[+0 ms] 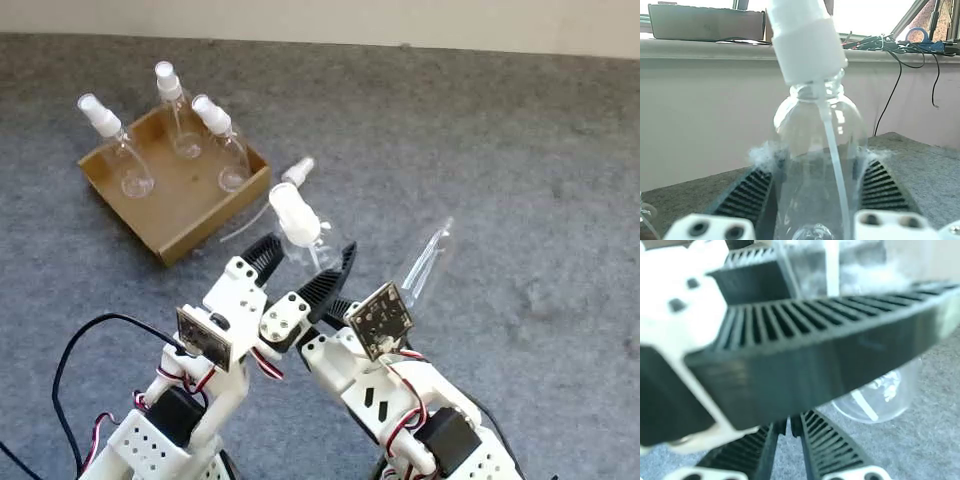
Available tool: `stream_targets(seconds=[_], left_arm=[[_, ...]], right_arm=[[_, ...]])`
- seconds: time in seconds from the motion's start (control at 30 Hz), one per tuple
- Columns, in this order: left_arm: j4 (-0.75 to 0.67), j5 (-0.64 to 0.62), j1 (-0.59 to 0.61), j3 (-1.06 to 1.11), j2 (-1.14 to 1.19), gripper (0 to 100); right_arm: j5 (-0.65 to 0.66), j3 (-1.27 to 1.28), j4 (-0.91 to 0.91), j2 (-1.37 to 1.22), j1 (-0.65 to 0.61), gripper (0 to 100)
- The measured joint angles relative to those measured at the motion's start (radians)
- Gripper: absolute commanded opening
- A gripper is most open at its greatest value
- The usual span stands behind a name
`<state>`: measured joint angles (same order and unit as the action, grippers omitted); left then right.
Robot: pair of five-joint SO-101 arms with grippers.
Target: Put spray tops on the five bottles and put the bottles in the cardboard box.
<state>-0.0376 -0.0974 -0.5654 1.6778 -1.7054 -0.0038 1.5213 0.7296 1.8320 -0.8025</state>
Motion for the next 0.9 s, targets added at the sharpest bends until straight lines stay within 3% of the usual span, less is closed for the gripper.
stream_targets(seconds=[0.23,0.47,0.9], left_arm=[[0.0,0.0,0.0,0.0,0.0,2],[0.035,0.002,0.0,0.0,0.0,2],[0.035,0.003,-0.028,0.0,0.0,2]], right_arm=[[0.0,0.0,0.0,0.0,0.0,0.8],[0.002,0.0,0.0,0.0,0.101,0.9],[0.002,0.0,0.0,0.0,0.157,1.3]])
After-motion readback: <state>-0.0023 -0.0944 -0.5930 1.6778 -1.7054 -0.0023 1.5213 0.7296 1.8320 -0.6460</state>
